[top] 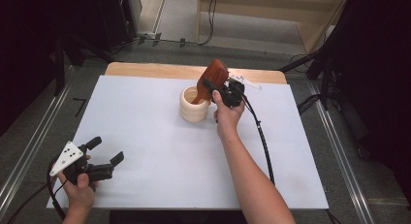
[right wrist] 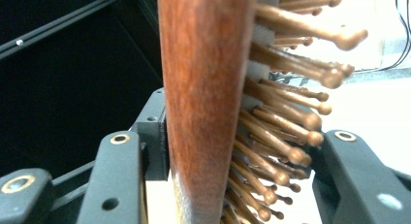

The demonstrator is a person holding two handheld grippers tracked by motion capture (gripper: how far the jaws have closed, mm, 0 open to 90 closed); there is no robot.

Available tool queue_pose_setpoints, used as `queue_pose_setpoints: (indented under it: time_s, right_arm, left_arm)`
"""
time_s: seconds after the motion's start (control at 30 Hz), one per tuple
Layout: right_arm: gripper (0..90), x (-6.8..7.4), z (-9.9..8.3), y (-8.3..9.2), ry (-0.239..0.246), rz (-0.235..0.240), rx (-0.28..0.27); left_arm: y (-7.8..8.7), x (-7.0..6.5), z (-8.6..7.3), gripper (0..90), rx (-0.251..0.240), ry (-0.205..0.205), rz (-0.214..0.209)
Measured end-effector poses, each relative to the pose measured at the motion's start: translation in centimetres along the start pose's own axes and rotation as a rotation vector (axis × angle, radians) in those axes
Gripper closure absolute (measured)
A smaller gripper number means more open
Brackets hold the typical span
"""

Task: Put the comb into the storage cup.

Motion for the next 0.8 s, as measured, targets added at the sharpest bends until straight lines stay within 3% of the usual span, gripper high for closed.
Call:
queue_pose_setpoints:
  time_s: [0.23, 0.43, 0.6, 0.8]
  right_arm:
    - [41.5, -0.81, 0.41, 0.32, -0.029, -0.014, 0.041]
    - [38.7, -0.45, 0.57, 0.41, 0.0, 0.014, 0.062]
    - [35.5, -0.35, 0.55, 0.25, -0.012, 0.027, 0.084]
    - [25.5, -0.04, 0.51, 0.25, 0.018, 0.033, 0.106]
  left_arm:
    - [-0.05, -0.07, -0.02, 0.0, 0.002, 0.002, -0.002]
    - [-0.09, -0.05, -0.02, 0.0, 0.003, 0.0, -0.003]
    - [-0.08, -0.07, -0.03, 0.0, 0.004, -0.001, -0.003]
    - [-0.09, -0.06, -0.02, 0.0, 0.004, -0.001, -0.004]
Point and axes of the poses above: each handheld gripper's, and its own axes: y roughly backward along the jaws, z roughly out of its top, x roughly to its left, the point moved 3 cm from there along -y, roughly forward along the jaws, and after that the axes turned 10 degrees about -x, right-handed, at the moved point
